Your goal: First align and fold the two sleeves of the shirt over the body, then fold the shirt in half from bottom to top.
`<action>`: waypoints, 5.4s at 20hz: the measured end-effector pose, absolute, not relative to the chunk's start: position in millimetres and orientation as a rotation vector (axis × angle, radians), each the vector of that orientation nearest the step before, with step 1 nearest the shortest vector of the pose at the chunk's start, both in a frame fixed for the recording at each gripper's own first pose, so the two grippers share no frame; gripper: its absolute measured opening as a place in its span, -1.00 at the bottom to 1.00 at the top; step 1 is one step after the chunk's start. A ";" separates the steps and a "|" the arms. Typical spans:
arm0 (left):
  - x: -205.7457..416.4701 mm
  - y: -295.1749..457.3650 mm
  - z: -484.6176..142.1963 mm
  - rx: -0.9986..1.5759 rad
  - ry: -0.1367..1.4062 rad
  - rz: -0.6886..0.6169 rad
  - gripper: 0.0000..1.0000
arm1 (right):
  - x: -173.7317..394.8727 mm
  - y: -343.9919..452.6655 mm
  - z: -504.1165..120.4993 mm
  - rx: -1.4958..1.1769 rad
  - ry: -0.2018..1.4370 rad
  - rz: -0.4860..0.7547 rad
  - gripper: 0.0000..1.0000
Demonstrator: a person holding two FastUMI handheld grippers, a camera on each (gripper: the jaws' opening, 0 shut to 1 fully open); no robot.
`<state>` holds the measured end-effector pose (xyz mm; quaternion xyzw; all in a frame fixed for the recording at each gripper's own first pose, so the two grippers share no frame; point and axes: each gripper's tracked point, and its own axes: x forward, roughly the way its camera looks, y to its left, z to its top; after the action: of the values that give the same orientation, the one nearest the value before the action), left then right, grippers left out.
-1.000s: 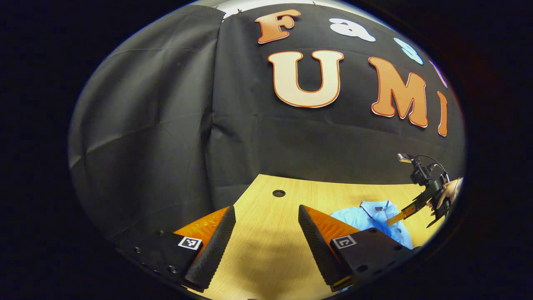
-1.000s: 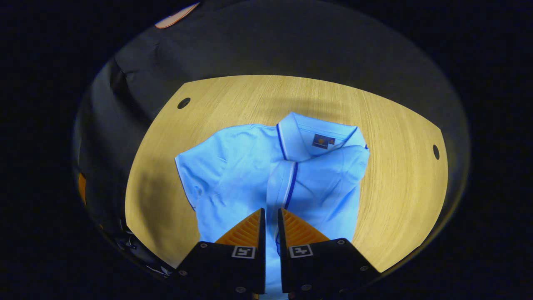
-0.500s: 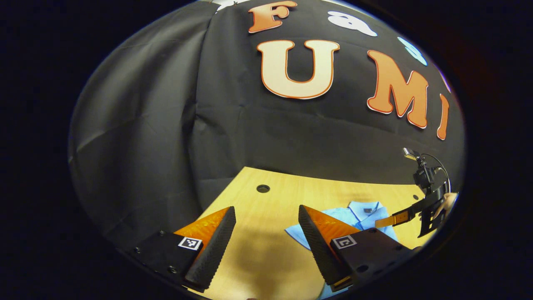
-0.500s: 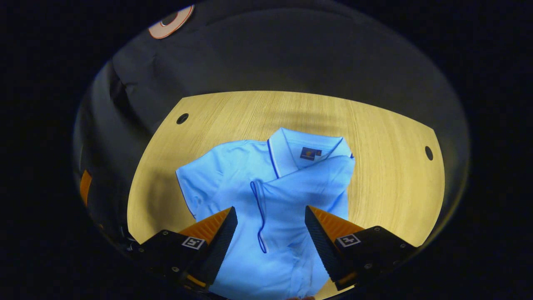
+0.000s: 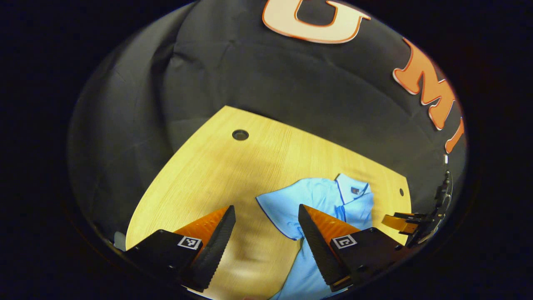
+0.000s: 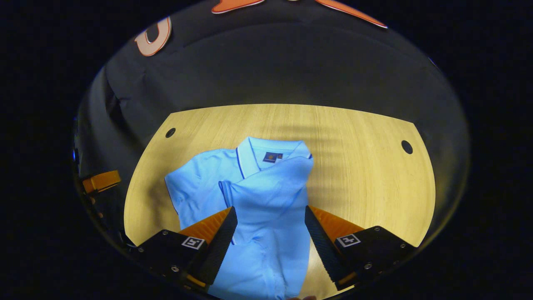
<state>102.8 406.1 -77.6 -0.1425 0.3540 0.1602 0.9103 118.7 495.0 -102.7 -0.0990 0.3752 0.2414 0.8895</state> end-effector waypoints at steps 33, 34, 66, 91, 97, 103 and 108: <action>174.1 390.0 -208.7 -0.236 1.123 0.412 -0.69 | 127.8 366.4 -140.4 -0.033 0.889 0.386 0.98; 179.1 392.3 -205.6 -0.226 1.114 0.412 -0.69 | 127.3 365.7 -139.7 -0.034 0.884 0.384 0.98; 241.9 78.9 -127.6 0.026 1.031 -0.179 -0.87 | 102.3 280.7 -146.8 0.069 0.860 0.299 0.98; 120.4 179.5 -159.0 -0.027 1.020 -0.074 1.00 | -0.8 336.0 -184.7 -0.014 0.930 0.363 0.98; 51.4 212.8 -179.9 -0.022 1.074 -0.044 1.00 | -55.5 345.3 -216.1 -0.113 0.975 0.384 0.98; -13.1 239.5 -203.1 -0.022 1.115 0.007 1.00 | -114.1 331.3 -238.8 -0.131 1.035 0.374 0.97; -64.5 250.8 -219.4 -0.018 1.163 0.029 1.00 | -148.5 319.5 -261.5 -0.138 1.102 0.348 0.97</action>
<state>-64.5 250.8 -219.4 -0.0083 0.5493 0.0136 0.8355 -148.5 319.5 -261.5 -0.0653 0.5203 0.1645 0.8354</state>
